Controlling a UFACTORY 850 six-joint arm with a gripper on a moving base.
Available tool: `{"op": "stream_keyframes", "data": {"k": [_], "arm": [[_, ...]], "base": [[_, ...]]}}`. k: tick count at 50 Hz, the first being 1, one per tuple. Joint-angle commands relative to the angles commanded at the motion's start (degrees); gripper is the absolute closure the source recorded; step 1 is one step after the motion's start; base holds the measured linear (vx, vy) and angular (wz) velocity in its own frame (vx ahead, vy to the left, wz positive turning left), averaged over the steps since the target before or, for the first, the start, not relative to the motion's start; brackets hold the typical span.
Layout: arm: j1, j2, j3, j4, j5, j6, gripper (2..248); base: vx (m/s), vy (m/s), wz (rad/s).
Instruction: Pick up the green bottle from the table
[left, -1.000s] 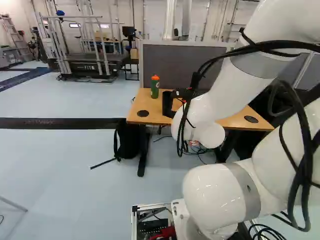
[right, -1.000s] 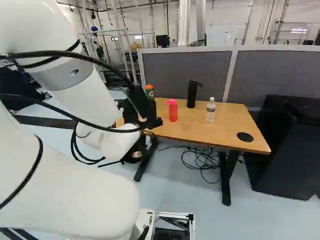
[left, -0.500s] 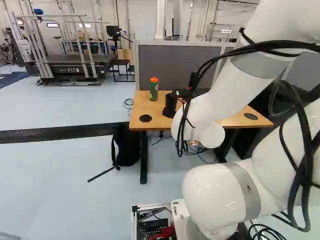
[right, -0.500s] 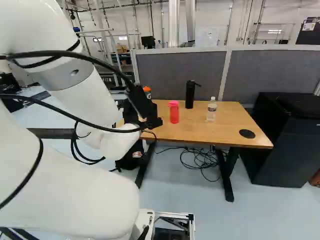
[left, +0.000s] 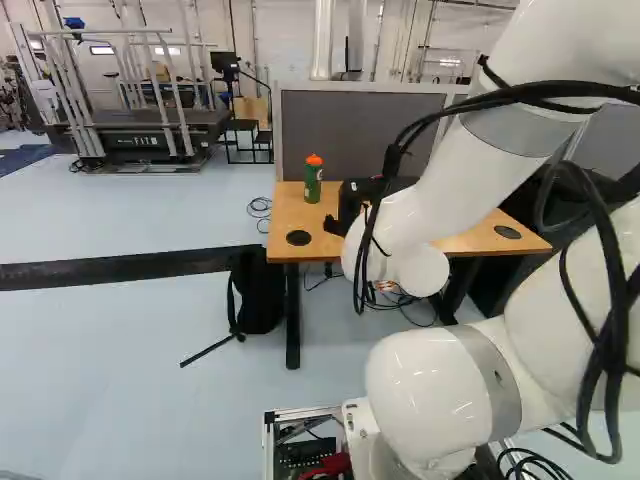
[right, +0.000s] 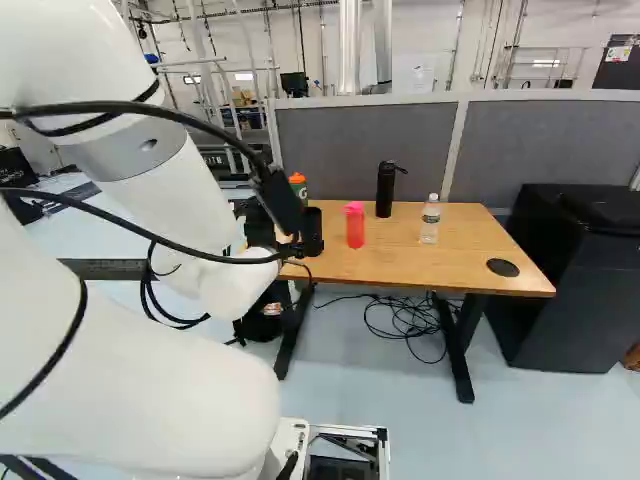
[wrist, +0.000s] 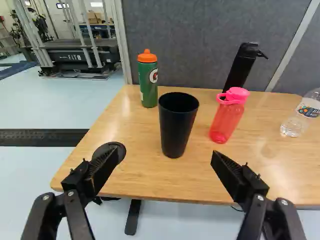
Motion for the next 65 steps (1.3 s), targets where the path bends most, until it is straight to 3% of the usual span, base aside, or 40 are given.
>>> {"op": "stream_keyframes", "data": {"k": [27,65], "arm": [[-0.01,2.1,-1.78,0.0,0.0,0.0,3],[-0.08,-3.29,-11.74,0.0,-0.45,0.0,3]], "base": [[0.0,0.0,0.0],[0.0,0.0,0.0]]}}
